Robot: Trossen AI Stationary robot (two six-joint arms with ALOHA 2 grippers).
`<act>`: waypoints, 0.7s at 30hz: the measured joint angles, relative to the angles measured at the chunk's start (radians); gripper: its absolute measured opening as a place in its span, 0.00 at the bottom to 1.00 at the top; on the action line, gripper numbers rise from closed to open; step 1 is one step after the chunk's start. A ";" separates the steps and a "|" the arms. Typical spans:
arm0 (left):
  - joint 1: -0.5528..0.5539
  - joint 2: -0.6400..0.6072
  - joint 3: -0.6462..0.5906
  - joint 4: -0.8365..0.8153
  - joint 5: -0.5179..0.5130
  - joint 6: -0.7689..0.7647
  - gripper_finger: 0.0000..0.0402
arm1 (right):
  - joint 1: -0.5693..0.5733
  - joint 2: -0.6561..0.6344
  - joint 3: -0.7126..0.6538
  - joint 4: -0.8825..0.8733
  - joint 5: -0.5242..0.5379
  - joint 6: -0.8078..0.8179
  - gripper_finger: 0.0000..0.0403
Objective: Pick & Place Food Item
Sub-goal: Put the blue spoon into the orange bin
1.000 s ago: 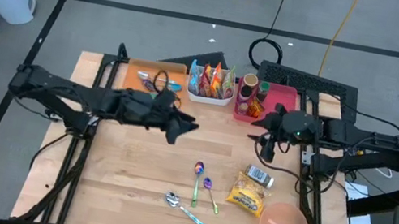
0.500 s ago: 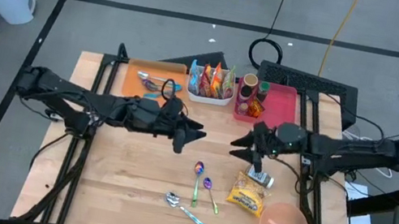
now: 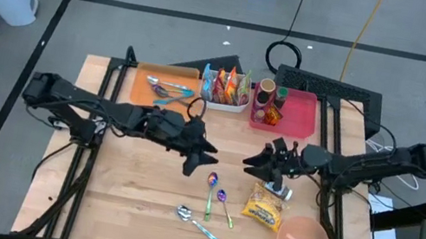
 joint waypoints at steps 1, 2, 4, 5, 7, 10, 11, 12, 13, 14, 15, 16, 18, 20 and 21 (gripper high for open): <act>-0.001 0.010 0.001 0.002 0.015 0.007 0.50 | 0.015 0.002 0.006 0.004 0.026 0.000 0.49; -0.003 0.014 0.002 -0.009 0.028 0.013 0.50 | 0.031 0.002 0.016 0.002 0.049 -0.008 0.49; -0.011 0.016 0.001 -0.073 0.044 0.030 0.50 | 0.064 0.009 0.057 -0.002 0.101 -0.043 0.49; -0.017 0.024 0.001 -0.092 0.046 0.042 0.50 | 0.078 0.014 0.081 -0.006 0.128 -0.065 0.49; -0.034 0.032 0.002 -0.154 0.053 0.055 0.50 | 0.106 0.024 0.128 -0.030 0.172 -0.118 0.49; -0.065 0.035 0.001 -0.258 0.074 0.047 0.50 | 0.131 0.059 0.220 -0.097 0.224 -0.193 0.49; -0.077 0.039 0.001 -0.287 0.084 0.034 0.50 | 0.135 0.067 0.248 -0.125 0.228 -0.211 0.49; -0.092 0.041 0.002 -0.317 0.095 0.016 0.50 | 0.139 0.076 0.273 -0.138 0.227 -0.223 0.49; -0.110 0.044 0.002 -0.352 0.103 -0.003 0.50 | 0.142 0.087 0.297 -0.145 0.227 -0.227 0.49; -0.129 0.046 0.001 -0.382 0.116 -0.022 0.50 | 0.143 0.097 0.315 -0.152 0.227 -0.228 0.49; -0.149 0.048 0.001 -0.397 0.121 -0.042 0.50 | 0.143 0.104 0.330 -0.158 0.226 -0.228 0.49; -0.169 0.052 0.001 -0.399 0.124 -0.058 0.50 | 0.145 0.111 0.341 -0.157 0.226 -0.227 0.49; -0.212 0.054 0.001 -0.412 0.124 -0.090 0.50 | 0.152 0.120 0.356 -0.158 0.227 -0.225 0.49; -0.254 0.056 0.001 -0.411 0.121 -0.122 0.50 | 0.164 0.129 0.361 -0.153 0.238 -0.226 0.49; -0.274 0.060 0.001 -0.404 0.116 -0.139 0.50 | 0.173 0.132 0.361 -0.158 0.251 -0.226 0.49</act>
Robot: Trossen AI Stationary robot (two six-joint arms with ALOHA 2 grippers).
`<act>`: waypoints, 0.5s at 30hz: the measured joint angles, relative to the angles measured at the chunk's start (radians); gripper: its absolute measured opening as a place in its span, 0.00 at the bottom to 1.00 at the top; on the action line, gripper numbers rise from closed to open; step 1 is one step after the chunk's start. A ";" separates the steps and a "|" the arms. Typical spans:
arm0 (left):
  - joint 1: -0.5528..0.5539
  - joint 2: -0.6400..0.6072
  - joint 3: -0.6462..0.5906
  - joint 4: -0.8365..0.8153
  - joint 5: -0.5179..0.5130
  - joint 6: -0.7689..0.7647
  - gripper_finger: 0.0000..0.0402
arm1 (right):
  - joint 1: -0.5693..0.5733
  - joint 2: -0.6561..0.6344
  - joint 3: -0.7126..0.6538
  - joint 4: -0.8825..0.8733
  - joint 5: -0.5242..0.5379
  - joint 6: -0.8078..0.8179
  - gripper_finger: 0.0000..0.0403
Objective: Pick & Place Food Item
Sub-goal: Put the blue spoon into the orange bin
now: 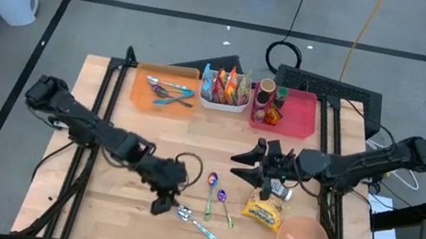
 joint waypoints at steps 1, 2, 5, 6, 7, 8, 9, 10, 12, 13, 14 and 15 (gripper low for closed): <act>-0.018 0.002 0.000 0.001 0.000 -0.018 0.50 | 0.013 0.003 0.000 -0.009 0.015 -0.001 0.49; -0.037 0.003 -0.004 -0.001 0.000 -0.036 0.50 | 0.026 0.007 0.000 -0.013 0.034 -0.001 0.49; -0.086 0.003 -0.045 0.042 0.000 -0.121 0.50 | 0.064 0.025 0.000 -0.010 0.090 -0.022 0.49; -0.100 0.003 -0.066 0.078 0.001 -0.156 0.50 | 0.077 0.032 0.000 -0.006 0.108 -0.031 0.49; -0.117 0.003 -0.094 0.123 0.001 -0.194 0.50 | 0.088 0.038 -0.001 0.002 0.118 -0.038 0.49; -0.133 0.003 -0.123 0.171 -0.001 -0.232 0.50 | 0.098 0.044 -0.001 0.011 0.131 -0.041 0.49; -0.150 0.003 -0.155 0.227 -0.005 -0.273 0.50 | 0.106 0.049 -0.001 0.018 0.135 -0.044 0.49; -0.166 0.003 -0.187 0.291 -0.014 -0.314 0.50 | 0.113 0.053 0.000 0.019 0.134 -0.044 0.49; -0.193 0.003 -0.248 0.410 -0.051 -0.402 0.50 | 0.130 0.054 -0.002 0.017 0.135 -0.045 0.49; -0.205 0.003 -0.276 0.456 -0.083 -0.445 0.50 | 0.137 0.054 -0.002 0.017 0.135 -0.046 0.49; -0.216 0.003 -0.302 0.491 -0.120 -0.490 0.50 | 0.142 0.053 -0.002 0.018 0.135 -0.051 0.49; -0.225 0.003 -0.325 0.514 -0.157 -0.537 0.50 | 0.148 0.053 -0.002 0.019 0.135 -0.057 0.49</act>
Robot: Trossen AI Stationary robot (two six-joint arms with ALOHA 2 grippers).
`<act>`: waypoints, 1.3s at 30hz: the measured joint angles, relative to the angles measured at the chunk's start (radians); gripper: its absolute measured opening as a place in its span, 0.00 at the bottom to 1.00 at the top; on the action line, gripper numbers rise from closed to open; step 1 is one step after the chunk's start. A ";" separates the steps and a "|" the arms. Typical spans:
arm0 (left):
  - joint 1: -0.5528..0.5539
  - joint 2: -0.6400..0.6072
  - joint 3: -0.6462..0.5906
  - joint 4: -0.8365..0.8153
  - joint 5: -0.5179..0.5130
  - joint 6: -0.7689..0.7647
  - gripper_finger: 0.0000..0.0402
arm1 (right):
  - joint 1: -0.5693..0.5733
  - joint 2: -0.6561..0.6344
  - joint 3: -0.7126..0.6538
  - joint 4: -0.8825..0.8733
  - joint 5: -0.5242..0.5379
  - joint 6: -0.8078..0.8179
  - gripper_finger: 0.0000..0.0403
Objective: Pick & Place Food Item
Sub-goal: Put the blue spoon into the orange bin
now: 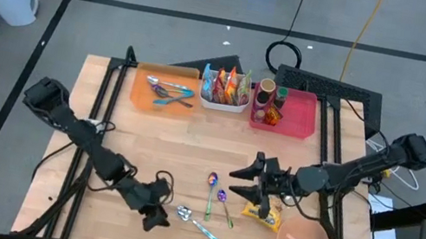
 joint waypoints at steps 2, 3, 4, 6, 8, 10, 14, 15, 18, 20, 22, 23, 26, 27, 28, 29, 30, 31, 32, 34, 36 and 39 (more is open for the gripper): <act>-0.017 0.000 -0.031 0.014 -0.063 -0.089 0.50 | 0.012 -0.004 0.000 -0.001 0.000 -0.019 0.49; -0.024 0.000 -0.044 0.016 -0.090 -0.133 0.50 | 0.019 -0.008 0.000 -0.001 0.000 -0.030 0.49; -0.029 0.000 -0.055 0.016 -0.113 -0.172 0.50 | 0.025 -0.010 0.001 0.002 0.001 -0.042 0.49; -0.031 0.000 -0.071 0.011 -0.157 -0.223 0.50 | 0.041 -0.011 0.014 -0.003 0.001 -0.062 0.49; -0.027 0.000 -0.078 0.012 -0.191 -0.257 0.50 | 0.062 -0.010 0.036 -0.028 0.001 -0.075 0.49; -0.016 0.000 -0.079 0.009 -0.207 -0.274 0.50 | 0.086 -0.010 0.060 -0.047 0.003 -0.088 0.49; 0.014 0.000 -0.079 -0.038 -0.158 -0.268 0.50 | 0.149 -0.011 0.076 -0.096 0.096 -0.108 0.49; 0.022 0.000 -0.079 -0.059 -0.143 -0.269 0.50 | 0.169 -0.010 0.076 -0.104 0.119 -0.108 0.49; 0.039 0.000 -0.080 -0.083 -0.128 -0.268 0.50 | 0.228 -0.010 0.076 -0.124 0.167 -0.088 0.49; 0.048 0.000 -0.080 -0.081 -0.127 -0.260 0.50 | 0.267 -0.006 0.076 -0.152 0.205 -0.064 0.49; 0.056 0.003 -0.080 -0.077 -0.126 -0.249 0.50 | 0.304 -0.003 0.076 -0.174 0.243 -0.047 0.49; 0.062 0.012 -0.080 -0.067 -0.125 -0.246 0.50 | 0.320 -0.002 0.076 -0.175 0.265 -0.042 0.49; 0.078 0.059 -0.080 -0.039 -0.081 -0.244 0.50 | 0.352 0.005 0.076 -0.175 0.314 -0.032 0.49; 0.084 0.086 -0.080 0.002 -0.058 -0.246 0.50 | 0.359 0.008 0.076 -0.180 0.315 -0.032 0.49; 0.088 0.112 -0.080 0.037 -0.040 -0.249 0.50 | 0.361 0.009 0.076 -0.183 0.315 -0.032 0.49; 0.091 0.136 -0.080 0.060 -0.025 -0.249 0.50 | 0.361 0.010 0.076 -0.184 0.316 -0.029 0.49; 0.092 0.157 -0.081 0.088 -0.012 -0.249 0.50 | 0.361 0.011 0.076 -0.182 0.317 -0.020 0.49; 0.093 0.180 -0.081 0.124 -0.005 -0.253 0.50 | 0.361 0.011 0.076 -0.181 0.317 -0.015 0.49; 0.093 0.199 -0.079 0.151 -0.003 -0.265 0.50 | 0.360 0.012 0.076 -0.182 0.318 -0.014 0.49; 0.093 0.233 -0.080 0.191 -0.004 -0.285 0.50 | 0.361 0.013 0.076 -0.186 0.317 -0.009 0.49; 0.093 0.272 -0.079 0.258 -0.004 -0.294 0.50 | 0.361 0.012 0.076 -0.188 0.317 -0.003 0.49; 0.093 0.316 -0.074 0.330 -0.004 -0.307 0.50 | 0.361 0.012 0.076 -0.190 0.316 -0.002 0.49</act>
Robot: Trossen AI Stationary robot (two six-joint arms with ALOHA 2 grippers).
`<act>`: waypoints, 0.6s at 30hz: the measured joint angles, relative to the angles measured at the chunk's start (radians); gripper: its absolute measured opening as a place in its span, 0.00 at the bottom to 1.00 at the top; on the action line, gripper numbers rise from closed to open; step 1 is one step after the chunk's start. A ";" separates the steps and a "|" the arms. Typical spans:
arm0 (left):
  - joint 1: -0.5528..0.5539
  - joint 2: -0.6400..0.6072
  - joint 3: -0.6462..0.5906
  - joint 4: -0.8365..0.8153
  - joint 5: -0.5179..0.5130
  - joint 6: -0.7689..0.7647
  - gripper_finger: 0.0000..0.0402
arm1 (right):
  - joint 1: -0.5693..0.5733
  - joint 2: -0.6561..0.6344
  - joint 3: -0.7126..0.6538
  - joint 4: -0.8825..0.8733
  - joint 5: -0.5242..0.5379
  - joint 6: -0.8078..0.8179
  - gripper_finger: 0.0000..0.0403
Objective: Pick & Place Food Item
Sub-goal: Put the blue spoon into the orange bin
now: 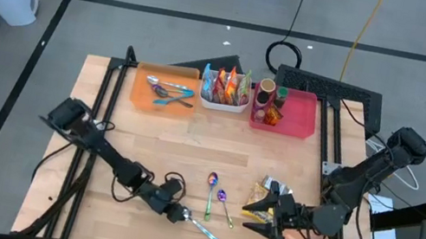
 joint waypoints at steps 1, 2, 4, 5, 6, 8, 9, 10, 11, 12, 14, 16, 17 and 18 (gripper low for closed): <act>0.000 0.011 0.007 0.006 -0.003 -0.008 0.50 | 0.000 0.000 0.000 0.000 0.000 0.001 0.49; 0.000 0.017 0.011 -0.001 -0.007 -0.013 0.50 | 0.000 0.000 0.000 0.000 0.000 0.001 0.49; -0.001 0.033 0.025 0.001 -0.031 -0.015 0.50 | 0.000 0.000 0.000 -0.001 -0.001 0.000 0.49; -0.002 0.035 0.028 0.003 -0.042 -0.018 0.50 | 0.000 0.000 0.000 -0.003 -0.001 0.001 0.49; -0.002 0.035 0.028 0.004 -0.055 -0.023 0.50 | 0.000 0.000 0.000 -0.003 -0.001 0.005 0.49; -0.002 0.035 0.029 -0.008 -0.094 -0.038 0.50 | 0.000 0.000 0.000 -0.010 -0.001 0.011 0.49; 0.000 0.035 0.029 -0.013 -0.108 -0.041 0.50 | 0.000 0.000 0.000 -0.012 -0.001 0.012 0.49; 0.001 0.035 0.029 -0.014 -0.121 -0.044 0.48 | 0.000 0.000 0.000 -0.014 -0.001 0.012 0.49; 0.001 0.035 0.029 -0.016 -0.130 -0.048 0.47 | 0.000 0.000 0.000 -0.015 -0.001 0.012 0.49; 0.003 0.035 0.029 -0.021 -0.130 -0.052 0.44 | 0.000 0.000 0.000 -0.015 -0.001 0.012 0.49; 0.003 0.036 0.028 -0.026 -0.131 -0.058 0.38 | 0.000 0.000 0.000 -0.015 -0.001 0.012 0.49; 0.004 0.036 0.028 -0.034 -0.128 -0.058 0.30 | 0.000 0.000 0.000 -0.015 -0.001 0.012 0.49; 0.004 0.036 0.027 -0.035 -0.119 -0.057 0.25 | 0.000 0.000 0.000 -0.017 -0.001 0.012 0.49; 0.005 0.036 0.027 -0.035 -0.104 -0.053 0.21 | 0.000 0.000 0.000 -0.019 -0.001 0.012 0.49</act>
